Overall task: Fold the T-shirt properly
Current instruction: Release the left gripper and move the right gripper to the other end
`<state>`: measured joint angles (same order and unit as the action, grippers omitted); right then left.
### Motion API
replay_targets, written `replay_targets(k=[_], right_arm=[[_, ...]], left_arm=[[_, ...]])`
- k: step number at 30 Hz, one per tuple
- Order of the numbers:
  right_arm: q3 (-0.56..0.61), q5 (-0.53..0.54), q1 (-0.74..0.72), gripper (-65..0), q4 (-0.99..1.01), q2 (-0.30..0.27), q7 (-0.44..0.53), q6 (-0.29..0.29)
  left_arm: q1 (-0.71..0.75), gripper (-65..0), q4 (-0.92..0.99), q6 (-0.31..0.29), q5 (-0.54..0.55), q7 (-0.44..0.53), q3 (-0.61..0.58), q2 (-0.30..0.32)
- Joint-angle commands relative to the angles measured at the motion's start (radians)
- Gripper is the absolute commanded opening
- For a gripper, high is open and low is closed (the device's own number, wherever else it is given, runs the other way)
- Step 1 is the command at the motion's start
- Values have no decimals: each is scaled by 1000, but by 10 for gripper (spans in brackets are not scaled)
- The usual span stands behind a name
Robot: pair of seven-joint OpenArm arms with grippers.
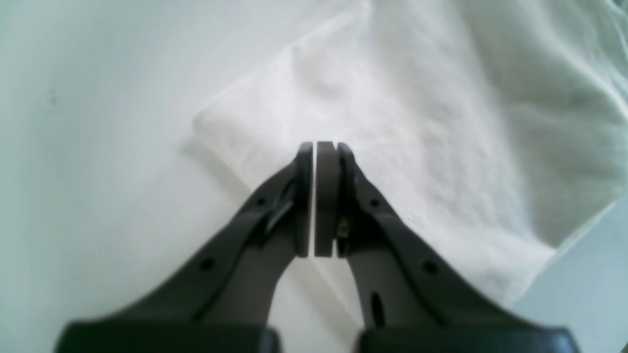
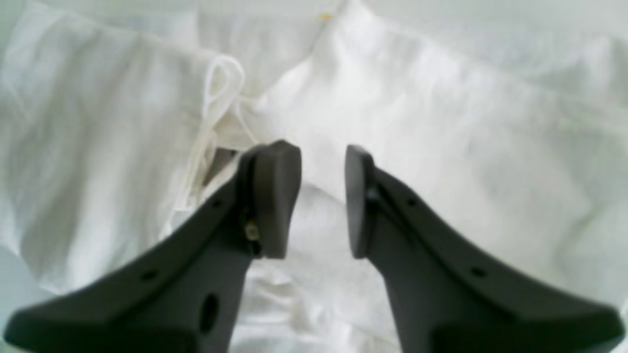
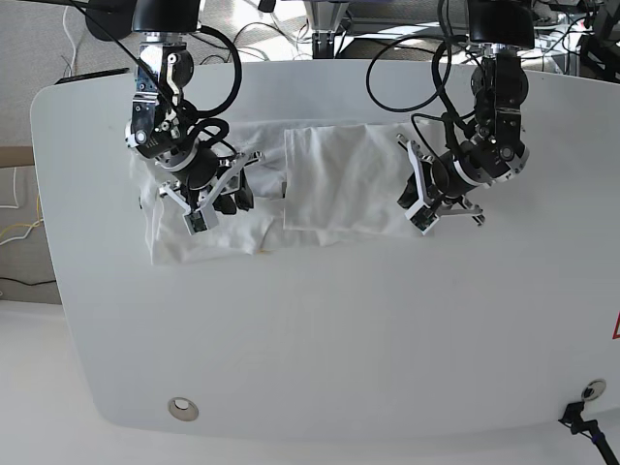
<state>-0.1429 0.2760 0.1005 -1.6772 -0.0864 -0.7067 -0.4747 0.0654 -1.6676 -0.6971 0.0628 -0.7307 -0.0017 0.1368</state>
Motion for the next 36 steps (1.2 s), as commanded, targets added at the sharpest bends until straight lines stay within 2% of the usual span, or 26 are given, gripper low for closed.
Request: replay_targets(k=[1, 5, 7, 10, 11, 12, 17, 21, 23, 28, 32, 36], right_arm=[[-5, 16, -14, -497, -79, -6, 14, -2], [-79, 16, -21, -480, -160, -6, -46, 0], [-151, 16, -25, -380, -162, -5, -49, 0], [-243, 18, -41, -131, -153, 7, -49, -2], [-271, 18, -43, -78, -146, 7, -49, -3], [-295, 18, -43, -65, -131, 7, -49, -5], [-410, 26, -77, -67, 28, 7, -49, -11], [-498, 116, -89, -67, 157, -26, -49, -45], [-498, 156, -89, -67, 202, -54, -46, -45], [-496, 282, -84, -67, 305, -97, -44, -45], [-436, 305, -66, -74, 302, -59, -49, -45], [-380, 306, -61, -133, 299, -22, -49, -45]], left_arm=[[-22, -650, 17, -1, -1, 24, 1, 4], [-43, -650, 117, -1, -33, 26, 1, 4], [-48, -650, 151, -1, -34, 26, 1, 4], [-48, -650, 168, -1, -34, 26, 1, 7], [-45, -650, 165, -1, -34, 26, 1, 7], [-43, -650, 163, -1, -34, 26, 1, 7], [-42, -650, 163, -1, -34, 26, 1, 10], [-42, -650, 162, -1, -34, 26, 2, 14], [-42, -650, 162, -1, -31, 26, 2, 37], [-42, -650, 162, -1, -33, 26, 2, 42], [-42, -650, 162, -1, -31, 26, 2, 54], [-42, -650, 162, -1, -31, 26, 2, 54]])
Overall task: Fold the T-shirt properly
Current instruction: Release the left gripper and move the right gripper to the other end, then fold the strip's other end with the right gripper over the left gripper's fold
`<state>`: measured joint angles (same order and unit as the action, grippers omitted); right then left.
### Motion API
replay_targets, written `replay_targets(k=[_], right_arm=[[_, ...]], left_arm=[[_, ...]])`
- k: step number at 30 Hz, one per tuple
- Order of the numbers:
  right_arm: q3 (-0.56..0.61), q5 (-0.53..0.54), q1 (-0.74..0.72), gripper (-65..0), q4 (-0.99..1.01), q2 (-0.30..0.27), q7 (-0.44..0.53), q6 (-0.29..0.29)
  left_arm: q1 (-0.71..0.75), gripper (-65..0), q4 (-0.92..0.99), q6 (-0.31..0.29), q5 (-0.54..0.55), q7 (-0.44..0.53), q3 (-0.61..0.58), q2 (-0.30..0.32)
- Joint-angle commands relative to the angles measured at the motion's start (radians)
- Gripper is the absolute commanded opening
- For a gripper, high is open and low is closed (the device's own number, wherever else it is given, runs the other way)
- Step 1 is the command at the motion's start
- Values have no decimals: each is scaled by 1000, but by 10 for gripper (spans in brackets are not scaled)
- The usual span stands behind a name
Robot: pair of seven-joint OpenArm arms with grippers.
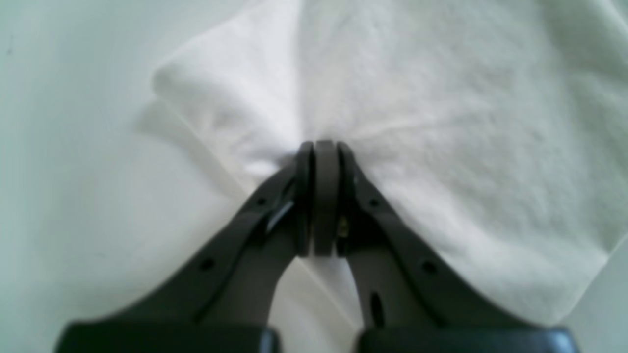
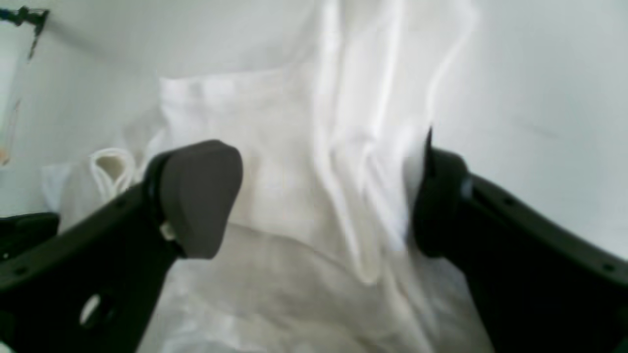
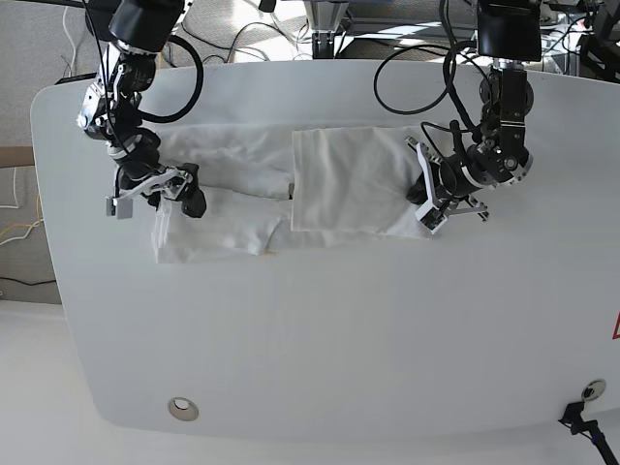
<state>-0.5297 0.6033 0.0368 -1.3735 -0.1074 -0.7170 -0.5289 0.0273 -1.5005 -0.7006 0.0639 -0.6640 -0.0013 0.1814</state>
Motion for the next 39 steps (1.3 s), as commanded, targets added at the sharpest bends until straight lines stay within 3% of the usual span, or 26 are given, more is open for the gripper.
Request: replay_targets(k=[1, 6, 8, 11, 12, 16, 23, 29, 39], right_arm=[[12, -23, 2, -141, -5, 7, -39, 10], [12, -29, 2, -172, -5, 15, -36, 10], [13, -29, 1, -306, -5, 13, -36, 10], [13, -30, -1, -634, -33, 2, -36, 17], [21, -30, -1, -650, -47, 2, -36, 19], [79, -32, 24, -650, -140, 1, -39, 26], [294, -32, 105, -650, -422, -1, -39, 181], [523, -30, 111, -650, -507, 7, -39, 284], [716, -49, 68, -650, -490, 170, -39, 309]], left_arm=[[-3, -650, -5, 2, -32, -41, 2, 10], [-3, -650, -5, 2, -32, -41, 2, 10], [-3, -650, -5, 2, -32, -41, 2, 10], [-3, -650, -5, 2, -32, -41, 2, 10], [-3, -650, -5, 2, -32, -41, 2, 10], [-3, -650, -5, 2, -36, -41, 2, 8], [-3, -650, -4, 2, -36, -41, 2, 8], [-3, -650, -4, 2, -36, -41, 2, 10], [-3, -650, -4, 2, -36, -41, 2, 10]])
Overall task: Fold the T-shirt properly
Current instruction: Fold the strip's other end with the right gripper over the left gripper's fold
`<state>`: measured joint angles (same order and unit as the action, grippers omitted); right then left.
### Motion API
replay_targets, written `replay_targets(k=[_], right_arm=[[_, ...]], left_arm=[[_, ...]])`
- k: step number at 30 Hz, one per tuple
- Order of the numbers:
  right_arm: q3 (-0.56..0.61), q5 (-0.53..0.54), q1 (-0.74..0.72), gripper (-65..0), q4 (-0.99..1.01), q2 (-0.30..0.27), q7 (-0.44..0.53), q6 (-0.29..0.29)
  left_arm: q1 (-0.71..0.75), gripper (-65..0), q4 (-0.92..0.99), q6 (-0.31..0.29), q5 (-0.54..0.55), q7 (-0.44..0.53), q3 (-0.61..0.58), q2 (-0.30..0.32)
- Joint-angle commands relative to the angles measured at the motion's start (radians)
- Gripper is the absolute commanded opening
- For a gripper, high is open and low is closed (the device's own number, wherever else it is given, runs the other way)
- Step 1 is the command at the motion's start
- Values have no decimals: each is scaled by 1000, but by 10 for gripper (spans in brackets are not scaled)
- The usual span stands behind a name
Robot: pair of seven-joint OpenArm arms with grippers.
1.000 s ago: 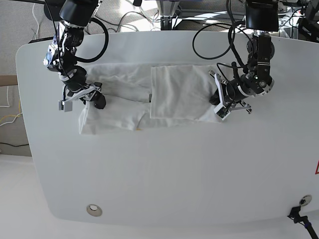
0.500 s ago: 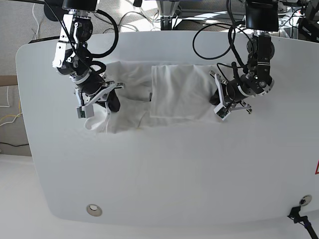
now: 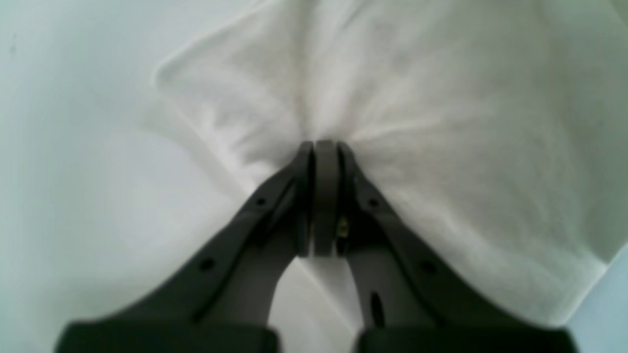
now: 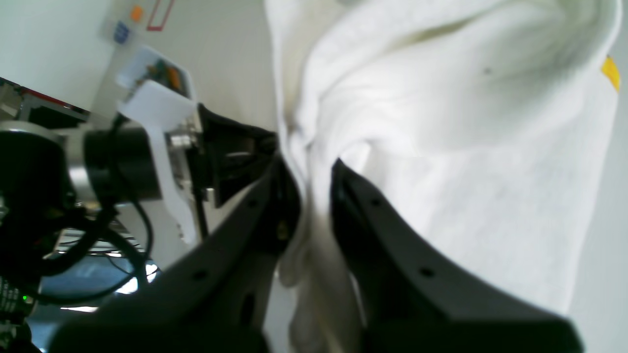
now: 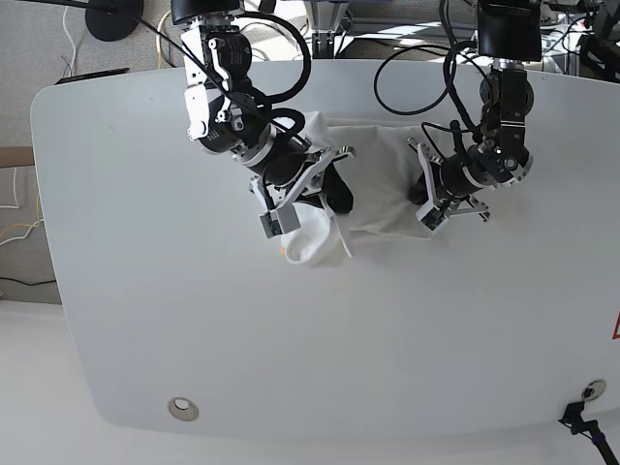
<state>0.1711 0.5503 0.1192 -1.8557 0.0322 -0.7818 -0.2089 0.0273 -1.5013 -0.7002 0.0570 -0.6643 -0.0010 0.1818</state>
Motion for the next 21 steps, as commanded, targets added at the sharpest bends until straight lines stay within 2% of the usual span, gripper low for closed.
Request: replay_targets(k=[1, 5, 10, 16, 18, 21], right_arm=[[29, -14, -23, -650, 1, 48, 26, -11], [83, -66, -49, -650, 40, 104, 28, -11], [114, -68, -77, -650, 97, 110, 32, -11], [114, -71, -97, -650, 133, 108, 34, -11], [124, -71, -129, -642, 172, 108, 32, -11], [163, -71, -154, -458, 192, 107, 32, -11]], left_arm=[[-3, -650, -3, 2, -29, -41, 2, 8], [-3, -650, -5, 2, -29, -41, 2, 5], [-3, -650, -11, 2, -26, -41, 2, 5], [-3, -650, -120, 2, -29, -47, 6, 11], [-3, -650, -147, 2, -29, -47, 6, 31], [-3, -650, -192, 2, -29, -47, 22, 38]])
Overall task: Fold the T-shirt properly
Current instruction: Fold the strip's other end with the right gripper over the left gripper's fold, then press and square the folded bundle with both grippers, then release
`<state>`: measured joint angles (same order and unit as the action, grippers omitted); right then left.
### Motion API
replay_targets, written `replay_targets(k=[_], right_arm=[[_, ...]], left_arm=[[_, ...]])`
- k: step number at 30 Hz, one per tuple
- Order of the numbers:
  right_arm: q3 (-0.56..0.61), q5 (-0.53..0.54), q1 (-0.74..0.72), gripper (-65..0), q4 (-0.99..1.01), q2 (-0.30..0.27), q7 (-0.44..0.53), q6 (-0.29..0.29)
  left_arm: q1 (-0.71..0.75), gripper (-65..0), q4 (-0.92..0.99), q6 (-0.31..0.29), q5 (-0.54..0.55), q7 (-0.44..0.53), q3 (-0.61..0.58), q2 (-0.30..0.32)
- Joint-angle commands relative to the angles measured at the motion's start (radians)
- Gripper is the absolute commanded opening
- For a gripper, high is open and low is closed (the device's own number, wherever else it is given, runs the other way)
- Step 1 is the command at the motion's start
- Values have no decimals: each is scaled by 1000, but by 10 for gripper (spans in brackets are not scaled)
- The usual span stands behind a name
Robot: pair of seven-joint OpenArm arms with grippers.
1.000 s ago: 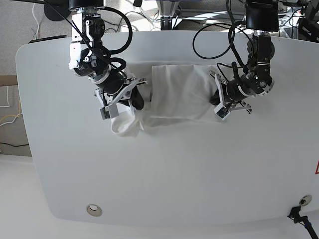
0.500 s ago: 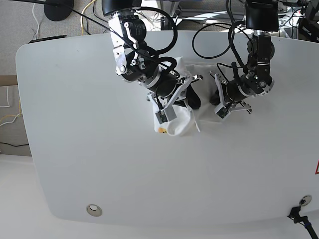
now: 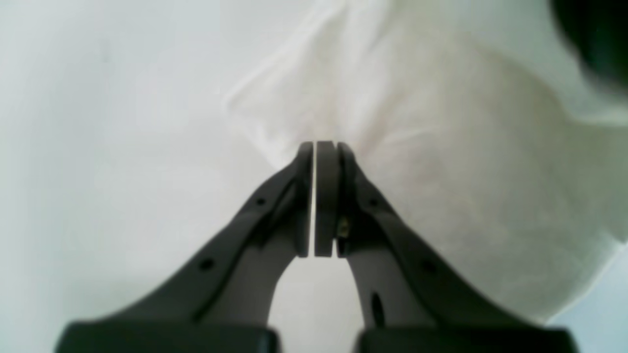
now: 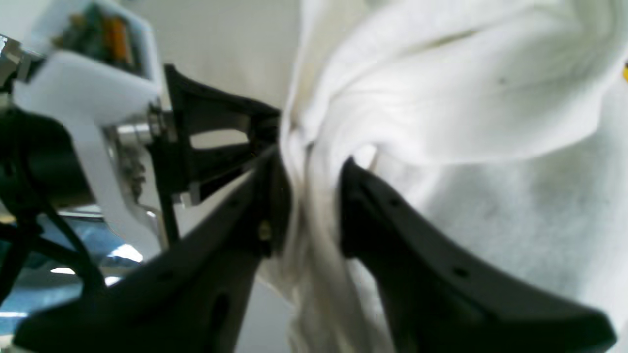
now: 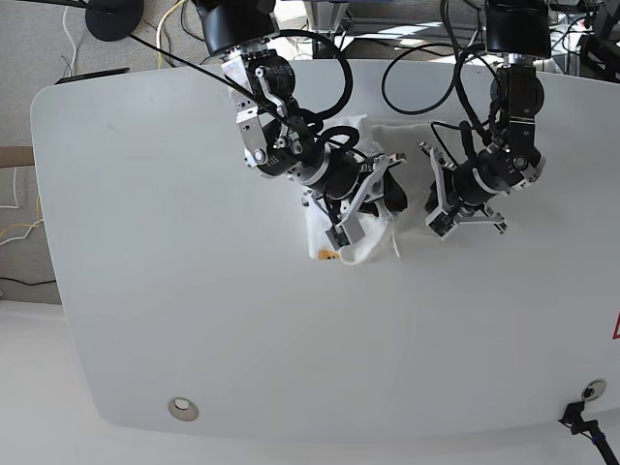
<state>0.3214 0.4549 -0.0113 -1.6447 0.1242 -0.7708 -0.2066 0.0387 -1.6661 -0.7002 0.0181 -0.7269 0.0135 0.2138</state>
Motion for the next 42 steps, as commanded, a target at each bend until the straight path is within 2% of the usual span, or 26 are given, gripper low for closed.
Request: replay_targets(k=[1, 3, 6, 9, 12, 15, 17, 22, 24, 25, 28, 29, 36, 39, 42], right_arm=[[14, 25, -29, -405, -19, 15, 21, -14], [15, 25, -43, -321, -19, 15, 21, -14], [58, 26, -75, -250, -18, 15, 20, -14], [115, 25, -115, -233, -18, 15, 20, -14], [115, 18, -149, -233, -18, 10, 18, -14], [60, -69, -177, -238, -18, -41, 18, -14], [32, -115, -186, -238, -16, -73, 20, -18], [-9, -130, -224, -244, 51, -110, 27, -20], [-38, -130, -227, -312, 87, -110, 83, -20], [-46, -130, -229, -368, 105, -110, 113, -20], [-58, -132, -241, -591, 186, -111, 167, -21], [-57, -132, -256, -640, 215, -111, 179, -21], [-55, -132, -258, -650, 472, -111, 374, -21], [-55, -130, -207, -650, 490, -151, 423, -21], [-60, -127, -137, -650, 416, -194, 428, -20]], left_arm=[[-15, -650, -50, 2, 10, 14, 38, 8], [-15, -650, -96, 2, 12, 14, 108, 13], [-26, -650, -156, 2, 13, 14, 204, 26], [-82, -650, -182, 2, 13, 16, 297, 26], [-119, -650, -182, 2, 13, 16, 362, 25], [-112, -650, -197, 2, 16, 14, 303, 14], [-67, -650, -234, 2, 16, 14, 245, -17], [63, -650, -254, 2, 16, 14, 133, -89], [112, -650, -254, 2, 16, 16, 121, -104], [132, -650, -254, 2, 16, 16, 112, -110], [175, -650, -245, 2, 10, 16, 67, -112], [183, -650, -237, 2, 9, 16, 61, -112], [152, -650, -61, 2, 7, 19, 32, -109], [71, -650, 74, 2, -66, 19, 15, -89], [-36, -650, 214, 2, -145, 20, -8, -87]])
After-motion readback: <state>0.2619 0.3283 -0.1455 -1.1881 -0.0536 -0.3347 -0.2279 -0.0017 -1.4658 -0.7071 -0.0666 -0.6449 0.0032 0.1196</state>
